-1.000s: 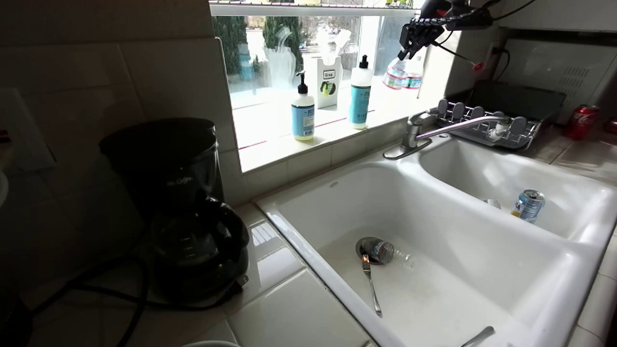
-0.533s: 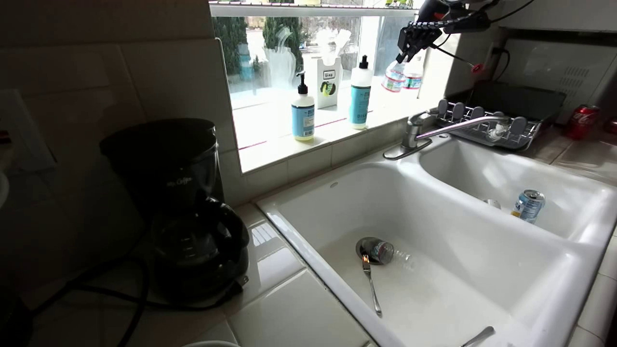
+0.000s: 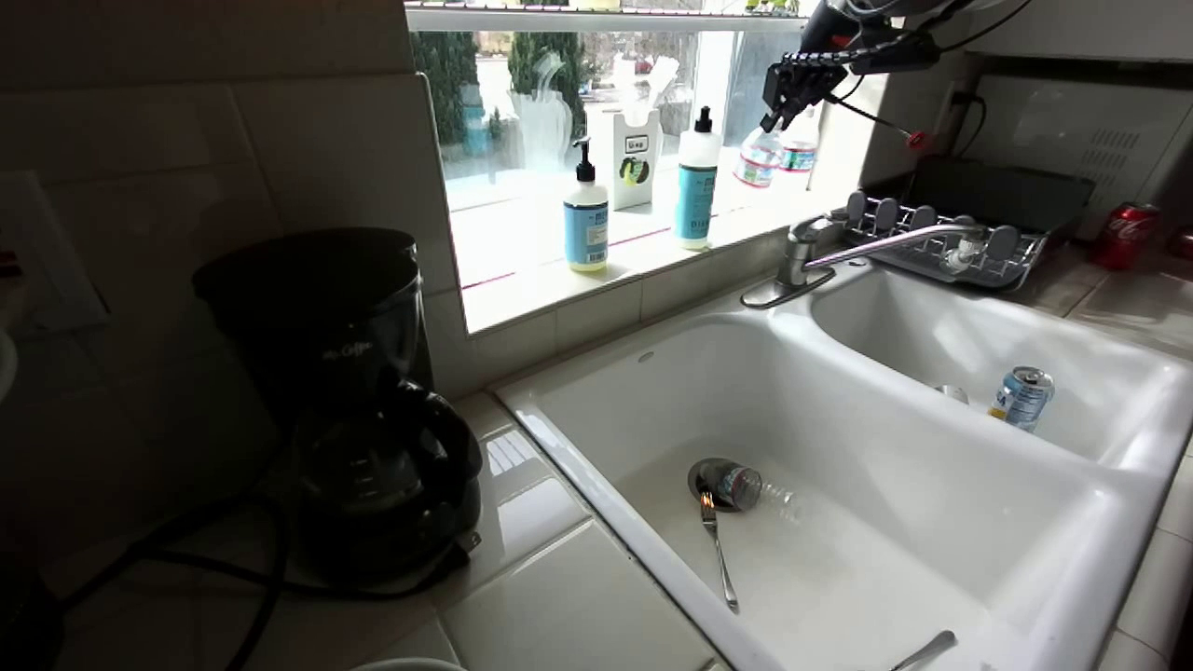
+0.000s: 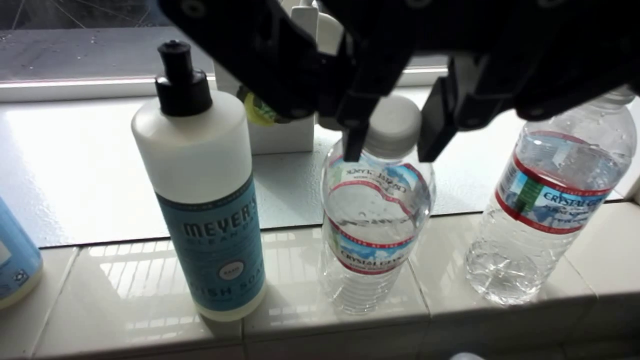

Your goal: Pick up the water bottle from the left side of the counter and put it on the right side of the windowsill.

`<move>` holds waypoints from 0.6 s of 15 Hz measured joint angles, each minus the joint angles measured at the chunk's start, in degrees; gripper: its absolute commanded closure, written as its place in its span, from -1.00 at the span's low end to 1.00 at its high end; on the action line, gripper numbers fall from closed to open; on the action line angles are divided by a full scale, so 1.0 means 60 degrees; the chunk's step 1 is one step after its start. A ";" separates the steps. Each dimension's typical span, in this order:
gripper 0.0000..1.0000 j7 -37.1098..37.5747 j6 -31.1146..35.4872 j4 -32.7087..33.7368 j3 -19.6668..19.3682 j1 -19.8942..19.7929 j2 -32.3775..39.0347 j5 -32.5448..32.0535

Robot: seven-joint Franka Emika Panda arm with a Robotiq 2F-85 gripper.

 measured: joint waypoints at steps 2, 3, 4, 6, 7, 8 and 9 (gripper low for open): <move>0.84 0.0002 -0.0011 0.0035 -0.0010 0.0001 0.0023 0.0000; 0.84 0.0002 -0.0028 0.0046 -0.0017 0.0004 0.0023 0.0000; 0.84 0.0002 -0.0065 0.0060 -0.0026 0.0009 0.0024 0.0000; 0.84 0.0002 -0.0220 0.0110 -0.0038 0.0024 0.0025 0.0000; 0.84 0.0002 -0.0309 0.0144 -0.0038 0.0030 0.0027 0.0000; 0.84 0.0002 -0.0363 0.0171 -0.0038 0.0034 0.0030 0.0000; 0.84 0.0002 -0.0389 0.0186 -0.0038 0.0038 0.0032 0.0000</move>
